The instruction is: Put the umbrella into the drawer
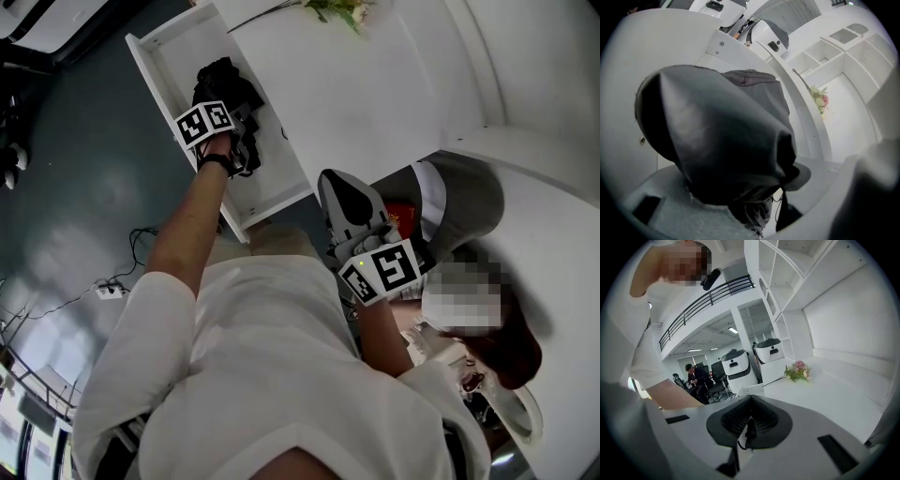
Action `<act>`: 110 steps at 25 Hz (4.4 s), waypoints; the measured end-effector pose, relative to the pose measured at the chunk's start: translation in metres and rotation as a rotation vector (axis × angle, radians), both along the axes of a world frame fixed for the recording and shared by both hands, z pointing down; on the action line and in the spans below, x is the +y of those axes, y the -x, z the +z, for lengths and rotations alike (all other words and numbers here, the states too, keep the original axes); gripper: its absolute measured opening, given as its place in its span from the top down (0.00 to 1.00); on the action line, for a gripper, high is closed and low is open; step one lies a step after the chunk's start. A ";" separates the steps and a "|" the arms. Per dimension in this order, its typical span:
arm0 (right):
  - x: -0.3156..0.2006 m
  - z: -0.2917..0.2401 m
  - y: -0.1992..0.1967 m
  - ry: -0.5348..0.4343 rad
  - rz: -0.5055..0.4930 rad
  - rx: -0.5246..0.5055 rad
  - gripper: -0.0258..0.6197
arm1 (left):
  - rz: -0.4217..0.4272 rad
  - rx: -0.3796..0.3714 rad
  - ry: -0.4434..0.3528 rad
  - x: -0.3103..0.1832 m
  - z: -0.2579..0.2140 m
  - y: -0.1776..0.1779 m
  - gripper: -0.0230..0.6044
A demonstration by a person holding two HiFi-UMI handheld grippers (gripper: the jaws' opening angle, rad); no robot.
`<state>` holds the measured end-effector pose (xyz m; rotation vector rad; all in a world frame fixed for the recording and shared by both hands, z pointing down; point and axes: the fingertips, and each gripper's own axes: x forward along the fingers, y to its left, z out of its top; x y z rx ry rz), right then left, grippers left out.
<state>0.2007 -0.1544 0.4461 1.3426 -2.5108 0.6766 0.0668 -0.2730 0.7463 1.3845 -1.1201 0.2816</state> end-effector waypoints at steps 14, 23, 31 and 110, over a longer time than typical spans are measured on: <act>0.019 0.008 -0.009 0.020 0.021 0.011 0.96 | 0.094 -0.121 0.004 0.001 0.002 -0.006 0.49; 0.036 0.003 -0.008 -0.009 0.057 -0.003 0.96 | 0.020 -0.090 -0.086 0.003 -0.017 0.004 0.43; 0.049 -0.012 0.026 -0.052 0.032 -0.028 0.96 | 0.042 -0.023 -0.163 0.010 -0.057 0.013 0.42; 0.030 -0.196 0.077 -0.500 0.298 0.004 0.96 | 0.020 -0.583 -1.433 0.142 -0.539 0.327 0.94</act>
